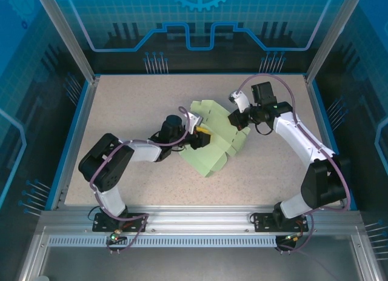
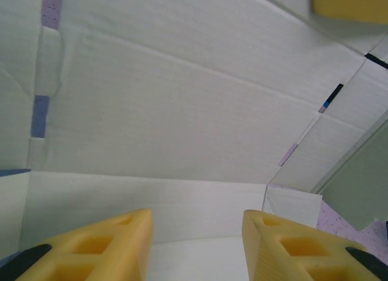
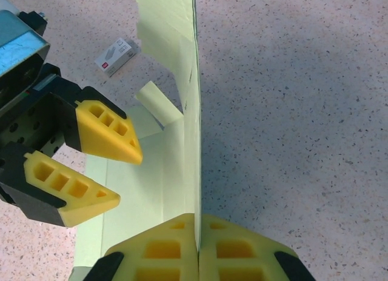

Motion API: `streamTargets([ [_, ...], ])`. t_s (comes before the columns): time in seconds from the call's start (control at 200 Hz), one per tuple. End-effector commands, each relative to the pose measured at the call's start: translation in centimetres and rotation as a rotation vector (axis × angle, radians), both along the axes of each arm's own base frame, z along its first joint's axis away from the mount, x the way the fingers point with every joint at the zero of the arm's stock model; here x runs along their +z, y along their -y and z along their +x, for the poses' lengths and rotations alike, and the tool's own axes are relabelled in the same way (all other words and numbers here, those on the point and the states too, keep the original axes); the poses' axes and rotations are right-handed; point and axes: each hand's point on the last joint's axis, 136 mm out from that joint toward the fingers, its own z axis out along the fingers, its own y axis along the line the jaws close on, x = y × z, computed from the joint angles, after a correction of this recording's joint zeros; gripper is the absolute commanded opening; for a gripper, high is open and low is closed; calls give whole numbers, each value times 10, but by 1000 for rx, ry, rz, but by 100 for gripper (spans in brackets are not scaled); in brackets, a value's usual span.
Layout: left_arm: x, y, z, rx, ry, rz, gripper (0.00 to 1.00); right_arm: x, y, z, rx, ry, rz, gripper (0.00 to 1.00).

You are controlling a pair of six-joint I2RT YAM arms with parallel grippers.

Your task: Fold the paper box

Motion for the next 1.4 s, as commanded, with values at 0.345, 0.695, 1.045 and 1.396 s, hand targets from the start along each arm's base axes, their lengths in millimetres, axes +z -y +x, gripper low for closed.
streamTargets([
  [0.345,72,-52,39,99,55,30,51,9,-5,-13,96,64,-67,0],
  [0.695,94,-34,59,35,64,17,52,9,-13,-15,117,63,-60,0],
  [1.045,104,-14,28,-107,32,-93,37,10,-15,-3,73,54,-57,0],
  [1.396,90,-9,27,-90,28,-50,45,7,-15,-3,123,111,-129,0],
])
